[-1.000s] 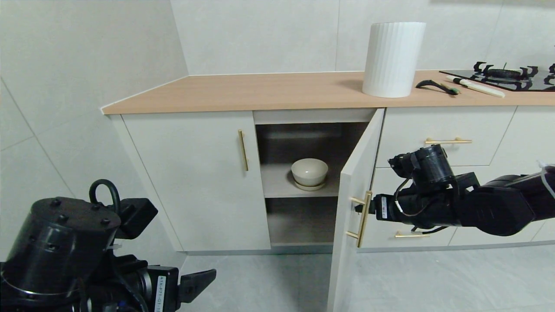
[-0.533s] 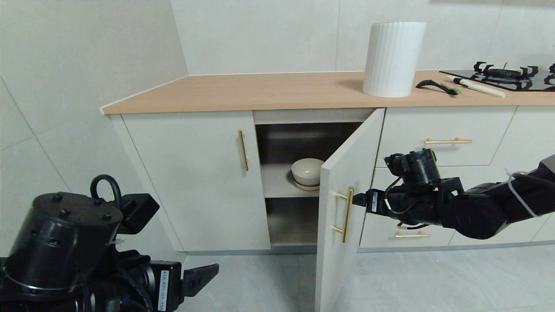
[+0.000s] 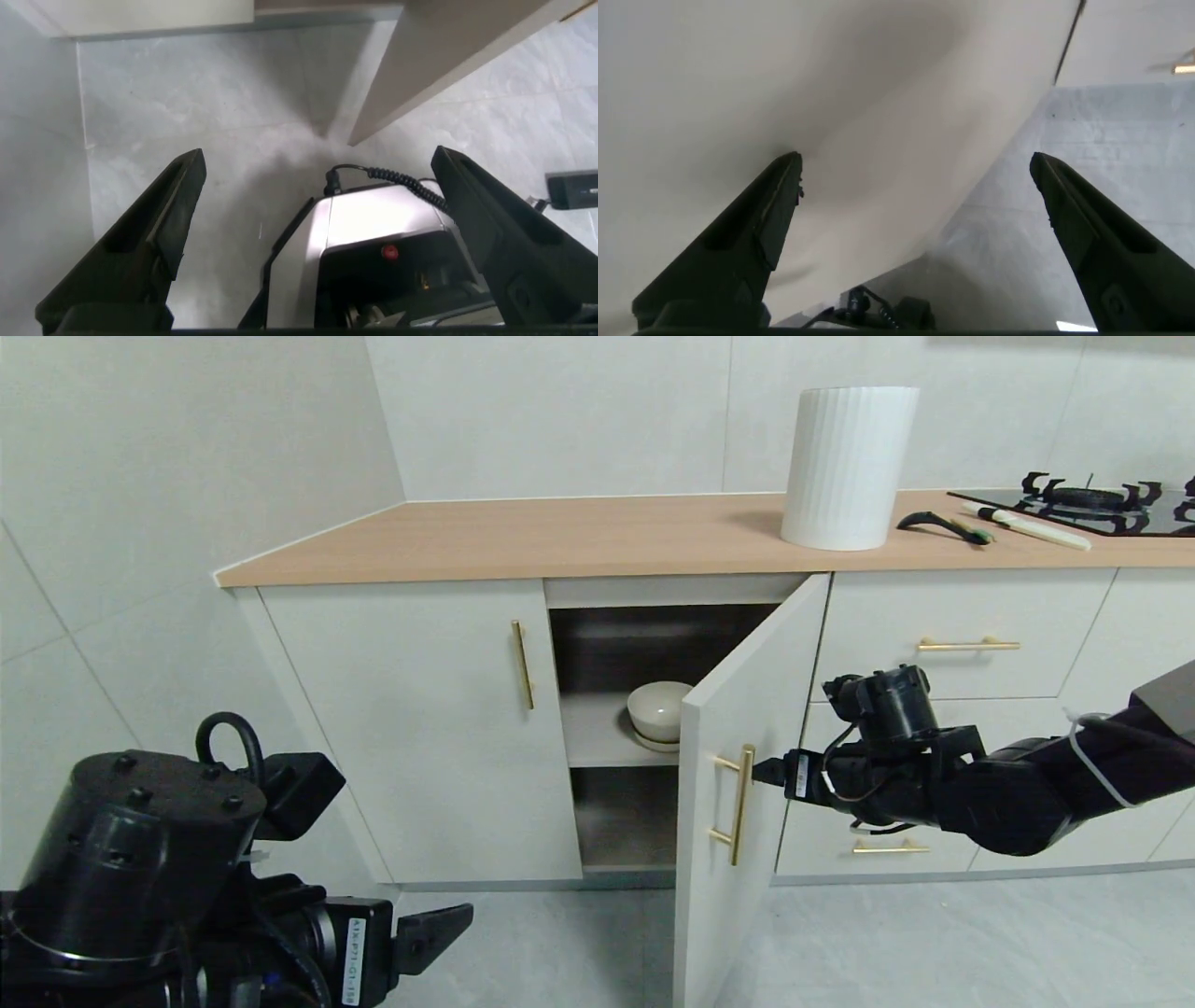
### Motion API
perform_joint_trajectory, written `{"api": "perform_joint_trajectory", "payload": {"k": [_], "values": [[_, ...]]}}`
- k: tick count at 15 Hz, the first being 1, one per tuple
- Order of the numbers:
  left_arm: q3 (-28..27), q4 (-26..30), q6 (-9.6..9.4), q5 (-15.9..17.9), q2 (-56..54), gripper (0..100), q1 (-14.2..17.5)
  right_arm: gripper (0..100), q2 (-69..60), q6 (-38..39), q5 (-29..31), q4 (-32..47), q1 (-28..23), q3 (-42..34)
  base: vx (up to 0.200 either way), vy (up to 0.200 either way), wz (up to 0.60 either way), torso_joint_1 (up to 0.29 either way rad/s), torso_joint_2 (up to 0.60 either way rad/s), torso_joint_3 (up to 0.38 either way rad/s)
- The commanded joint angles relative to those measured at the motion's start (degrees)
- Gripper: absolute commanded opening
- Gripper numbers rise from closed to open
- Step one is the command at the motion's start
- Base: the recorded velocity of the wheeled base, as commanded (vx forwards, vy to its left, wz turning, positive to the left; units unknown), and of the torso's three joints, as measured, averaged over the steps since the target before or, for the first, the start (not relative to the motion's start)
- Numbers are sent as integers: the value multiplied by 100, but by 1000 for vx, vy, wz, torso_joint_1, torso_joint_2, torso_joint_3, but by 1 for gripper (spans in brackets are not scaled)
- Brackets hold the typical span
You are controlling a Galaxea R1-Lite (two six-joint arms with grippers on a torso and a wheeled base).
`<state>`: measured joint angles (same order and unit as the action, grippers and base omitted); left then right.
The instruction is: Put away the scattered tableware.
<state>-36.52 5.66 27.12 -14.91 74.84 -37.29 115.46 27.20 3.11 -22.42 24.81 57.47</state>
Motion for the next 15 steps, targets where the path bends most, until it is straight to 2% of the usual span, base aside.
{"api": "perform_joint_trajectory", "payload": {"k": [1, 3, 8, 15], "values": [[5, -3, 3, -3, 22, 100, 3, 100, 56, 84, -3, -17, 7, 28, 200, 0, 0, -2, 2, 7], [14, -3, -5, -3, 31, 100, 3, 100, 73, 216, -3, -17, 15, 98, 200, 0, 0, 10, 5, 2], [14, -3, -14, -3, 40, 100, 3, 100, 153, 497, -3, -17, 33, 283, 0, 0, 0, 0, 0, 0], [31, -3, -14, -3, 31, 100, 3, 100, 460, 1411, 120, -26, 42, 863, 0, 0, 0, 0, 0, 0]]}}
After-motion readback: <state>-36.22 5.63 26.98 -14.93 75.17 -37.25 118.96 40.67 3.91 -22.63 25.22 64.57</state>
